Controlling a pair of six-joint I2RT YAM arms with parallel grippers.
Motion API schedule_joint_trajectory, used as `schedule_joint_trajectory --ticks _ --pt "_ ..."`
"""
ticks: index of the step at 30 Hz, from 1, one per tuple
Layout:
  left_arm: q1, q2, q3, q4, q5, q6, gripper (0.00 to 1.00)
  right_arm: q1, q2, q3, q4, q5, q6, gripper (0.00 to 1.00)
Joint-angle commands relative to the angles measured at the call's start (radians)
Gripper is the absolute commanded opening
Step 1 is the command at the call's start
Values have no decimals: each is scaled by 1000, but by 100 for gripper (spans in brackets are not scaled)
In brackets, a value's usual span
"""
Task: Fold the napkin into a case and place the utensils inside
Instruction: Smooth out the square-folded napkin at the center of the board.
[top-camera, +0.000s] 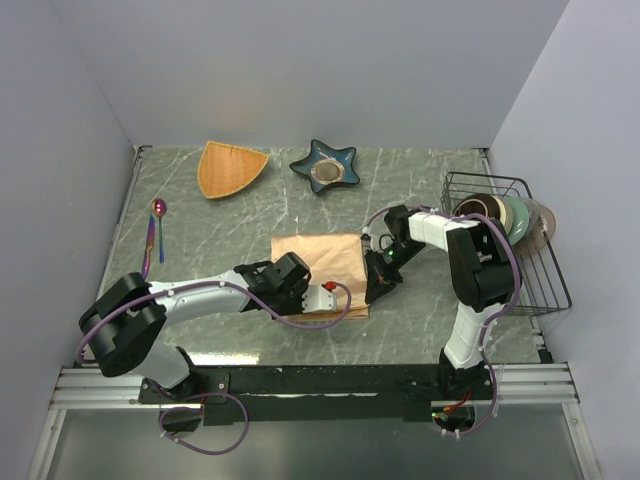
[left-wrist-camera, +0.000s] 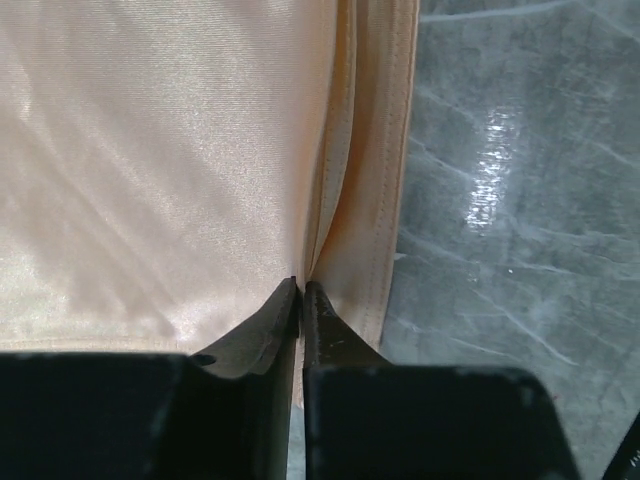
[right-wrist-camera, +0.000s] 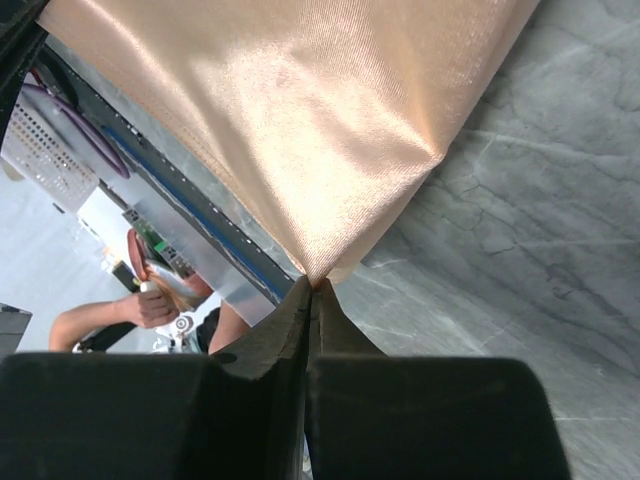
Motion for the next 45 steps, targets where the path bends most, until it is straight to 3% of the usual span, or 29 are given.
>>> schedule_joint_trajectory --ticks 1,9,10,12,13,14,17,22,23,29,35,41,45 --pt "-5 -68 24 -61 44 6 8 3 -43 35 -41 -27 -20 0" --pt "-5 -76 4 -86 64 3 7 6 -35 0 -22 -15 -14 0" --pt "-5 -70 6 -86 67 0 9 11 -20 0 -18 -13 -14 4" --pt "-6 -55 3 -78 68 -6 20 17 -3 1 -18 -1 -14 9" --pt "-5 -51 1 -78 68 -4 23 23 11 3 -25 0 -16 18" --pt "-5 -51 -5 -83 68 0 35 28 15 4 -29 3 -17 21" --pt "12 -102 -12 -96 99 -1 49 34 15 7 -37 22 -16 28" --pt "32 -203 -63 -118 114 43 62 26 -21 9 -48 46 -13 51" --pt "31 -229 -94 -110 101 54 66 23 -26 11 -48 51 -11 52" --pt "31 -216 -146 -63 18 131 67 -17 -47 23 -28 68 9 65" --pt "64 -166 -99 -86 51 154 60 -60 -37 108 0 129 21 66" --pt "279 -272 -16 -164 201 135 64 -70 9 245 95 250 97 58" --pt "420 -266 40 -153 257 76 67 -69 112 369 91 243 143 61"
